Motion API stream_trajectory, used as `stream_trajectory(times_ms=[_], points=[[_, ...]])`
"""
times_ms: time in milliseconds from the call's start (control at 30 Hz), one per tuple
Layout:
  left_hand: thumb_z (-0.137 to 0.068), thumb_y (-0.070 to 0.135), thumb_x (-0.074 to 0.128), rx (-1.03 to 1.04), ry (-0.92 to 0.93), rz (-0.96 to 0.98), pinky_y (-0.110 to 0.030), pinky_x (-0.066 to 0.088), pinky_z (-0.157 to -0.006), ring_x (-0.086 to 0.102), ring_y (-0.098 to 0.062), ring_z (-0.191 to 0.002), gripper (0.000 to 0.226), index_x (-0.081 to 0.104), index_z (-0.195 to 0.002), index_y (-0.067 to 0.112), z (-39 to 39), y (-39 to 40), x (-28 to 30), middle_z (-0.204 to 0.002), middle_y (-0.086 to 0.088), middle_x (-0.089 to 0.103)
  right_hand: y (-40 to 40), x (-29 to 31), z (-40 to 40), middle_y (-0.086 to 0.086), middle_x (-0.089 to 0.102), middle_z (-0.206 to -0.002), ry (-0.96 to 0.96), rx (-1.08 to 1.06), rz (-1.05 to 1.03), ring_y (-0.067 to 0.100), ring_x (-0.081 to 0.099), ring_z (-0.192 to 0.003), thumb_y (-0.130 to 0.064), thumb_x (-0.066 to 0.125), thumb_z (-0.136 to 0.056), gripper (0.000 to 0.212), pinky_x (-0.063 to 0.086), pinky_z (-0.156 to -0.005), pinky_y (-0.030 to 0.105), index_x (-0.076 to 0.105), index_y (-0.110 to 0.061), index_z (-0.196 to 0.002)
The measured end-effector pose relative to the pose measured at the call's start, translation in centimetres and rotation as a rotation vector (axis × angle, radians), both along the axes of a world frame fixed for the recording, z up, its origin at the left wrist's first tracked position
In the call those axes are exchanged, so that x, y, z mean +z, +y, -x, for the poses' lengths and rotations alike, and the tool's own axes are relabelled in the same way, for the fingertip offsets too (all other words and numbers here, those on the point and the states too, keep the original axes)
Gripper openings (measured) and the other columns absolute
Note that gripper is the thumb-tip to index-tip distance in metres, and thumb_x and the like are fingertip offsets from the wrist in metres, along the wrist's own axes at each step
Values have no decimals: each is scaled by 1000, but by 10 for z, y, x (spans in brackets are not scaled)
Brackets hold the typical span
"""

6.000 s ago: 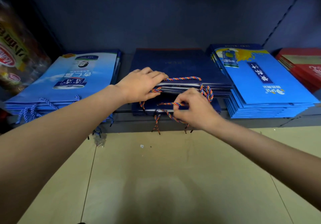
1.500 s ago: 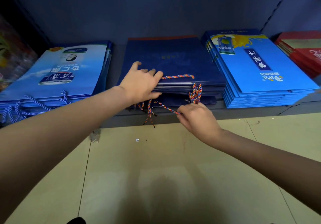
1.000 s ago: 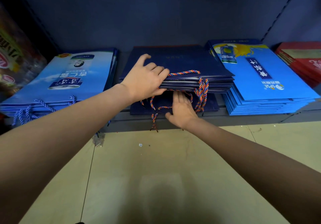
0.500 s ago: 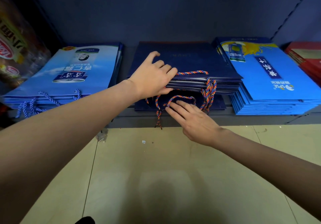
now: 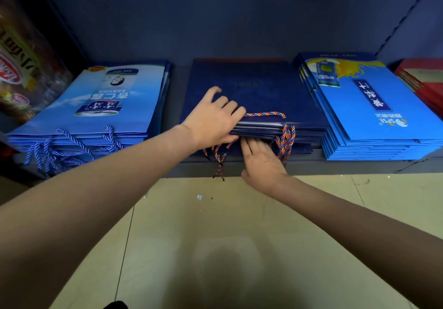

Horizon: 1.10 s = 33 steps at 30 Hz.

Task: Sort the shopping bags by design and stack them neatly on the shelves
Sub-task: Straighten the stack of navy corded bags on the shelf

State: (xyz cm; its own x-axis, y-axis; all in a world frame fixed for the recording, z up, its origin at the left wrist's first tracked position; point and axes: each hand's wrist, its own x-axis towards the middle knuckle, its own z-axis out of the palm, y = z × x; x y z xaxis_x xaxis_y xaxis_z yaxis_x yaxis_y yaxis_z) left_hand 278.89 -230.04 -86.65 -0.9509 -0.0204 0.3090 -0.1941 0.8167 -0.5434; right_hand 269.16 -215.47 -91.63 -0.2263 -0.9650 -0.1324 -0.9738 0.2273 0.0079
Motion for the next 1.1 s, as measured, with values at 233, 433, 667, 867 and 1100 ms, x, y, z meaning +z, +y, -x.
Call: stream_trajectory(times_ms=[233,433,667,867,1100], points=[[-70,62,66,77,-71,-52,-43,42,-97,61,-23,-95,66,58,-113,13,-3,12,-22,-109,-5,63,68,-15,19,28,56,-126,96,162,141,39,57,-114,-12,79,-45,78,49,-91,48,60,8,-119],[-69,62,67,109,-112,-65,-44,42,-95,60,-24,-98,67,58,-113,12,-2,15,-18,-112,-6,62,74,-18,22,32,55,-123,86,133,61,42,63,-99,-17,75,-49,61,56,-79,48,67,2,-107],[-82,47,63,332,-237,-395,-46,19,-111,21,-25,-139,86,18,-148,13,-10,31,-25,-153,-6,19,58,41,33,7,63,-83,-207,98,480,28,63,-70,-16,42,-82,27,51,-55,32,65,-7,-91],[-86,53,55,435,-279,-386,-50,13,-113,10,-27,-142,90,4,-149,16,-10,43,-27,-156,-7,6,67,34,59,3,70,-79,-403,-452,354,24,63,-82,-34,65,-84,19,49,-73,33,65,-16,-79],[-88,57,50,480,-243,-407,-51,21,-108,32,-33,-125,75,18,-142,16,14,49,-9,-140,-14,28,52,14,30,2,65,-98,-1126,-874,515,12,59,-84,-34,72,-81,34,44,-72,23,53,-13,-100]])
